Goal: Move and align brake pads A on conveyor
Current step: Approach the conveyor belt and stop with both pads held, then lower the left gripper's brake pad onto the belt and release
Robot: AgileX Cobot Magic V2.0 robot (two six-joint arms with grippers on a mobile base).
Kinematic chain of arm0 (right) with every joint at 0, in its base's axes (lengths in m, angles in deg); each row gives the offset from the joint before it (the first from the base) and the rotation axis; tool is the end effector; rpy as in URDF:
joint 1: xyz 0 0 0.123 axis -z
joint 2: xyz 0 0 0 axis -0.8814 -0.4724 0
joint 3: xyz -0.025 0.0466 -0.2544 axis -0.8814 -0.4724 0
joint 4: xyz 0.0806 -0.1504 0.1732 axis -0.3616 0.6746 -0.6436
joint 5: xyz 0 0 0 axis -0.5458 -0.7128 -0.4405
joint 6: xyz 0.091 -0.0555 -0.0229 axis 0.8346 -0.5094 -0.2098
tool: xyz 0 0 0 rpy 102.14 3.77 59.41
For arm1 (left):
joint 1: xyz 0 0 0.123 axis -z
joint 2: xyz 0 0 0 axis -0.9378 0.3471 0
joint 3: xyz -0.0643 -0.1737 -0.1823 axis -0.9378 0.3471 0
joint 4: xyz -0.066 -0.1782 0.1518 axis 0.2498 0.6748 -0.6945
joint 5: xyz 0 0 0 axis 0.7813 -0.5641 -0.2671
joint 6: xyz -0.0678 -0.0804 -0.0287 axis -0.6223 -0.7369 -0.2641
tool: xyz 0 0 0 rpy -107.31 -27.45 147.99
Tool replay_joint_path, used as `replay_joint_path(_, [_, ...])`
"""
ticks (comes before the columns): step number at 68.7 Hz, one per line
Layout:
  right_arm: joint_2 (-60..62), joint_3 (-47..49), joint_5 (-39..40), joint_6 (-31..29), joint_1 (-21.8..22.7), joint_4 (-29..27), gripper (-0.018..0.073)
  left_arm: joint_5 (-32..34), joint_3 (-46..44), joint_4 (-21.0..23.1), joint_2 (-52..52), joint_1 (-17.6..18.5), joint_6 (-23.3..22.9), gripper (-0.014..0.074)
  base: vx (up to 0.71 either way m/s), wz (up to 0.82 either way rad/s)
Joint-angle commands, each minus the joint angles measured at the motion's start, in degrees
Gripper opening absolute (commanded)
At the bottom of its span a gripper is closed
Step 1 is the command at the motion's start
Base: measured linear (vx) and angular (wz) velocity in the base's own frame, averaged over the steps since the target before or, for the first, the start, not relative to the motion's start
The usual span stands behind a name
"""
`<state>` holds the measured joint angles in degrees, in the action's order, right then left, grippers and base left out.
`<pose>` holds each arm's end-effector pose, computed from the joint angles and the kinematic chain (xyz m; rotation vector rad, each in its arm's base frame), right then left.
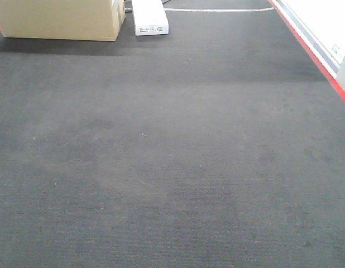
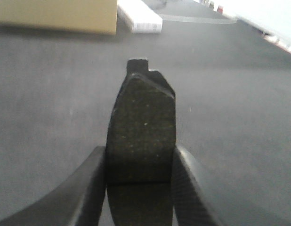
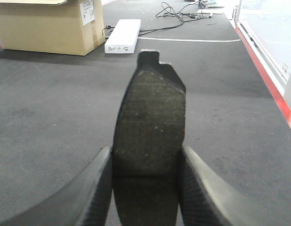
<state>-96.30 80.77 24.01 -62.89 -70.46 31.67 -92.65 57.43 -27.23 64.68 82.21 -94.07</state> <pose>0.0694 0.0144 0.3044 -0.1687 1.7515 0.1318 0.0889 -0.0143 0.2615 -0.0228 1.8679 -0.2498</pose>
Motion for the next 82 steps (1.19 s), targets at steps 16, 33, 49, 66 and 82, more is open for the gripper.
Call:
replay_joint_path(16, [-0.7, 1.6, 5.6, -0.3, -0.2, 0.2, -0.0005, 3.0, -10.5, -8.4, 27.2, 0.3, -6.5, 0.0004, 0.0, 0.0])
replay_joint_path(33, [-0.7, 1.6, 5.6, -0.3, -0.2, 0.2, -0.0005, 5.1, -16.5, -14.7, 49.9, 0.3, -12.6, 0.001, 0.0, 0.0])
replay_joint_path(49, [-0.7, 1.6, 5.6, -0.3, -0.2, 0.2, -0.0005, 3.3, -24.4, -14.8, 66.8, 0.2, -12.7, 0.0035, 0.0, 0.0])
replay_joint_path(66, [-0.7, 1.6, 5.6, -0.3, -0.2, 0.2, -0.0005, 2.9, -31.0, -15.0, 79.0, 0.1, -12.7, 0.0106, 0.0, 0.0])
replay_joint_path(82, [-0.7, 1.6, 5.6, -0.3, -0.2, 0.2, -0.0005, -1.1, -37.1, -15.0, 86.2, 0.1, -12.7, 0.0323, 0.0, 0.0])
